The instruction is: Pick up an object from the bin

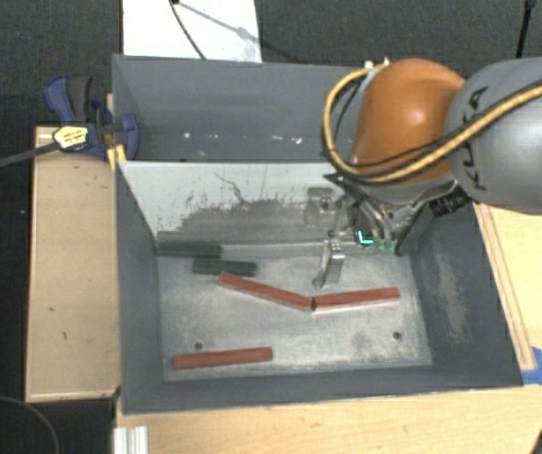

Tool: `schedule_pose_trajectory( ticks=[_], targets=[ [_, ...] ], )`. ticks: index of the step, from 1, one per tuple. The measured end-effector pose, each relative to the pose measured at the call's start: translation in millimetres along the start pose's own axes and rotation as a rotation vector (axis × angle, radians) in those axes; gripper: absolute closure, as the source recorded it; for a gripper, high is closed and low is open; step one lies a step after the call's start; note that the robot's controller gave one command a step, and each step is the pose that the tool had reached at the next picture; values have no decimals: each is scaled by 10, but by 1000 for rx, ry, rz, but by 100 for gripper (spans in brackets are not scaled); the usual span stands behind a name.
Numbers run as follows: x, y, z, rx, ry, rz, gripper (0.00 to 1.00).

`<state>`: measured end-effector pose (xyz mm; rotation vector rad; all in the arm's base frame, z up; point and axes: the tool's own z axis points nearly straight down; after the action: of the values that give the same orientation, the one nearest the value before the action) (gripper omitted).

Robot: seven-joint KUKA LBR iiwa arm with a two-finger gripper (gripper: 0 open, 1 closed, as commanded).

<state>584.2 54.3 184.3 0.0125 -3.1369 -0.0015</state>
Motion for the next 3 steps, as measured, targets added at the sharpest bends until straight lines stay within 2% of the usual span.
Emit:
schedule_pose_trajectory(
  ticks=[1, 2, 3],
  targets=[
    [617, -240, 1155, 1, 4, 47, 0],
    [579, -232, 1110, -1, -7, 49, 100],
    [579, -232, 1110, -1, -7, 51, 0]
  ],
)
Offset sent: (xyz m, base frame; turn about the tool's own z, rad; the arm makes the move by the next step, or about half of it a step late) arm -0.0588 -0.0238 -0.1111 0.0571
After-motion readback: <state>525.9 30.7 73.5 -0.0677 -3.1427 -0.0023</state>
